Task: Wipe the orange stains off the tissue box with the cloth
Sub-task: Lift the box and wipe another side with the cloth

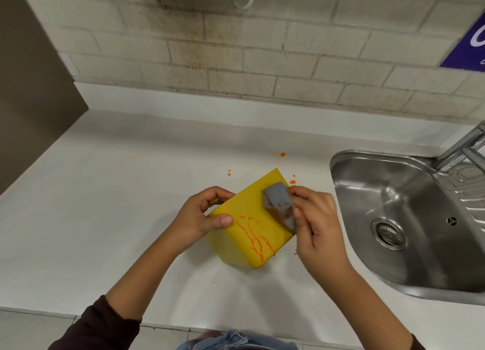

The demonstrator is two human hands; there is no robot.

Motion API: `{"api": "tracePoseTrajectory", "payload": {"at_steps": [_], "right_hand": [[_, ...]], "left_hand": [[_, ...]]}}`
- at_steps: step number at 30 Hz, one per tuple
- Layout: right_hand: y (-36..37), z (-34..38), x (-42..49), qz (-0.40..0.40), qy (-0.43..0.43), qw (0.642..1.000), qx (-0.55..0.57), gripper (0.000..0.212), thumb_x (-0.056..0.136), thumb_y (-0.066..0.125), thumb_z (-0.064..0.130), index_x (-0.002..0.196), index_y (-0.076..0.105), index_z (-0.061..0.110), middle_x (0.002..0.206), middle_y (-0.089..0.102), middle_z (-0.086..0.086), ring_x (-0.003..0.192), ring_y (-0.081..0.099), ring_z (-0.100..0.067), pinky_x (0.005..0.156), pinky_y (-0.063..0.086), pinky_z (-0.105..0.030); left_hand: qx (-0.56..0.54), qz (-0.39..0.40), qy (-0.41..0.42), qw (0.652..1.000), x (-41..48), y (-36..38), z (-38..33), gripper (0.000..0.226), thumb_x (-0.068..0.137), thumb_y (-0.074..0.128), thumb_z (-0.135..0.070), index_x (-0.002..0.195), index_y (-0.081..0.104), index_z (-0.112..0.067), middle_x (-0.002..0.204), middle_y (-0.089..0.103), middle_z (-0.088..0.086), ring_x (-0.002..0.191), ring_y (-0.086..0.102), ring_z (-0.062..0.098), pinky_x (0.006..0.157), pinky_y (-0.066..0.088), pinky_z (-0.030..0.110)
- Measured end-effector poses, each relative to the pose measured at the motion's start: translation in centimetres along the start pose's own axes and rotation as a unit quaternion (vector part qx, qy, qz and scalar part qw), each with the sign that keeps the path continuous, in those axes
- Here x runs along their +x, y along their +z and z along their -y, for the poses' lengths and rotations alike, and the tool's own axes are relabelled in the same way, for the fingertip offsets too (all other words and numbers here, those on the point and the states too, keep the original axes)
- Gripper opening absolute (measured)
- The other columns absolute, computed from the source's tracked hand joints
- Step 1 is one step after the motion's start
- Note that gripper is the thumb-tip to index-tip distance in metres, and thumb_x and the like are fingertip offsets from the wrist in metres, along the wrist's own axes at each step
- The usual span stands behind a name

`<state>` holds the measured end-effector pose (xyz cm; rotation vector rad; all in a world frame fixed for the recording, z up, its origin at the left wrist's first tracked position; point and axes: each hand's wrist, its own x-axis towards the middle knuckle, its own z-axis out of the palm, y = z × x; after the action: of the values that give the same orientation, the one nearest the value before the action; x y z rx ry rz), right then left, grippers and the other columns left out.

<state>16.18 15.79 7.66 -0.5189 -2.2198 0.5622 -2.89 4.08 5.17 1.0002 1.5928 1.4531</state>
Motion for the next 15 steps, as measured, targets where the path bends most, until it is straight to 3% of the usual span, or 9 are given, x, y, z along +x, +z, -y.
{"api": "tracePoseTrajectory", "payload": {"at_steps": [4, 8, 12, 15], "right_hand": [[0.8, 0.9, 0.9, -0.001, 0.047, 0.999, 0.014, 0.027, 0.092, 0.045, 0.008, 0.107, 0.065, 0.0, 0.115, 0.057, -0.003, 0.107, 0.046, -0.016, 0.096, 0.027, -0.006], [1.3, 2.2, 0.6, 0.063, -0.018, 0.998, 0.025, 0.034, 0.092, 0.039, 0.016, 0.117, 0.059, 0.005, 0.122, 0.05, 0.003, 0.107, 0.042, -0.013, 0.097, 0.027, -0.008], [0.5, 1.6, -0.3, 0.124, -0.072, 0.988, 0.053, 0.031, 0.09, 0.041, 0.009, 0.118, 0.052, 0.016, 0.126, 0.05, 0.004, 0.104, 0.042, -0.014, 0.096, 0.03, -0.011], [-0.3, 0.5, -0.1, 0.092, -0.05, 0.994, 0.042, 0.03, 0.085, 0.047, -0.005, 0.11, 0.062, 0.006, 0.12, 0.053, 0.002, 0.102, 0.047, -0.017, 0.096, 0.03, -0.01]], "left_hand": [[0.003, 0.005, -0.005, 1.0, 0.0, 0.0, 0.0, 0.081, 0.03, 0.075, -0.078, 0.091, 0.063, -0.026, 0.083, 0.07, -0.018, 0.085, 0.062, 0.006, 0.071, 0.046, 0.02], [-0.012, -0.004, -0.001, 1.0, 0.0, 0.0, 0.1, 0.086, 0.028, 0.076, -0.078, 0.091, 0.063, -0.021, 0.082, 0.069, -0.014, 0.083, 0.062, 0.007, 0.071, 0.047, 0.02], [-0.02, -0.008, 0.002, 1.0, -0.1, 0.1, 0.2, 0.09, 0.028, 0.076, -0.078, 0.094, 0.062, -0.018, 0.088, 0.068, -0.006, 0.083, 0.062, 0.007, 0.072, 0.049, 0.018], [-0.013, -0.007, -0.003, 1.0, -0.2, 0.1, 0.2, 0.086, 0.029, 0.075, -0.078, 0.093, 0.063, -0.021, 0.083, 0.07, -0.015, 0.082, 0.063, 0.002, 0.069, 0.048, 0.014]]}}
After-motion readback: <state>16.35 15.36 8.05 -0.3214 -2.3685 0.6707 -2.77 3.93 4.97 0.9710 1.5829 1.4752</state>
